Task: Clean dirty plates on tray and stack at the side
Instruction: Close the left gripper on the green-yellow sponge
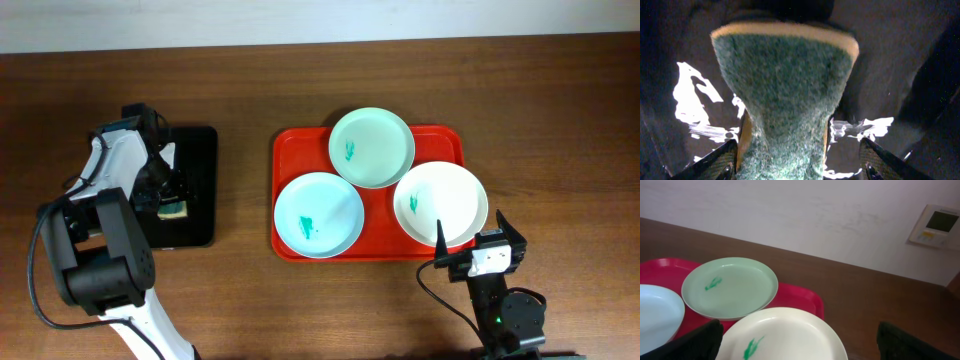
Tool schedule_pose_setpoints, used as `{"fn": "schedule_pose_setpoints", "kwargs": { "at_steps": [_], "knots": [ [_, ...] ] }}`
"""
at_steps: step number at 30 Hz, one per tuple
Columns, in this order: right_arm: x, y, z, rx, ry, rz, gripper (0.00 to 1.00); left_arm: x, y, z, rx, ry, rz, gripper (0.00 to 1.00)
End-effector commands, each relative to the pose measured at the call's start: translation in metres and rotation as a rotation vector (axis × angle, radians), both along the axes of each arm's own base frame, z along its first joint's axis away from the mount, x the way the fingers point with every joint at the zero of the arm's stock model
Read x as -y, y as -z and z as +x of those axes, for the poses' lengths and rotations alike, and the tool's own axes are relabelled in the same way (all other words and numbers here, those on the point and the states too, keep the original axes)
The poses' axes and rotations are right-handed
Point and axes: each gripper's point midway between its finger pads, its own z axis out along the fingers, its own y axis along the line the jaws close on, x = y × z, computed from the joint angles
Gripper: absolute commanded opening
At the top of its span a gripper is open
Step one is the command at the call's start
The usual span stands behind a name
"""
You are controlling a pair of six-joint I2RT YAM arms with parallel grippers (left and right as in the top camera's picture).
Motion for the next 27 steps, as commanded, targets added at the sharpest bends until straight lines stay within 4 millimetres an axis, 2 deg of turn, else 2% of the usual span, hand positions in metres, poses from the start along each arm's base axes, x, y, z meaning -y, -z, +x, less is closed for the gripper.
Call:
{"fn": "schedule_pose_setpoints", "kwargs": {
  "at_steps": [1, 5, 7, 8, 9, 11, 12, 14, 15, 17, 18, 19, 20, 24, 27],
  "knots": [
    [0.004, 0.003, 0.0, -0.006, 0.022, -0.002, 0.98, -0.002, 0.007, -0.005, -0.04, -0.005, -0.001, 0.77],
    [0.004, 0.003, 0.0, -0.006, 0.022, -0.002, 0.98, -0.003, 0.02, -0.016, -0.093, -0.003, 0.011, 0.77],
    [0.004, 0.003, 0.0, -0.006, 0.022, -0.002, 0.99, -0.003, 0.026, -0.018, -0.111, -0.002, 0.007, 0.71],
    [0.004, 0.003, 0.0, -0.006, 0.022, -0.002, 0.98, -0.003, 0.027, -0.018, -0.113, -0.002, 0.007, 0.64],
    [0.004, 0.003, 0.0, -0.006, 0.022, -0.002, 0.98, -0.003, 0.027, -0.018, -0.111, -0.003, 0.007, 0.49],
    [0.004, 0.003, 0.0, -0.006, 0.022, -0.002, 0.98, -0.003, 0.027, -0.018, -0.11, -0.003, 0.008, 0.3],
    [0.004, 0.003, 0.0, -0.006, 0.022, -0.002, 0.98, -0.004, 0.027, -0.018, -0.111, -0.003, 0.011, 0.17],
    [0.004, 0.003, 0.0, -0.006, 0.022, -0.002, 0.98, -0.004, 0.027, -0.018, -0.112, -0.002, 0.014, 0.03],
    [0.004, 0.003, 0.0, -0.006, 0.022, -0.002, 0.98, -0.004, 0.027, -0.017, -0.11, -0.002, 0.014, 0.0],
    [0.004, 0.003, 0.0, -0.006, 0.022, -0.002, 0.98, -0.004, 0.027, -0.016, -0.106, -0.002, 0.015, 0.01],
    [0.004, 0.003, 0.0, -0.006, 0.022, -0.002, 0.98, -0.005, 0.027, -0.015, -0.1, -0.002, 0.016, 0.2],
    [0.004, 0.003, 0.0, -0.006, 0.022, -0.002, 0.98, -0.005, 0.028, -0.013, -0.091, -0.002, 0.018, 0.7],
    [0.004, 0.003, 0.0, -0.006, 0.022, -0.002, 0.98, -0.006, 0.028, -0.01, -0.082, -0.002, 0.02, 0.97],
    [0.004, 0.003, 0.0, -0.006, 0.022, -0.002, 0.98, -0.016, 0.029, 0.006, -0.018, -0.002, 0.076, 0.99],
    [0.004, 0.003, 0.0, -0.006, 0.022, -0.002, 0.98, -0.021, 0.03, 0.026, 0.063, -0.004, 0.099, 0.99]
  ]
}}
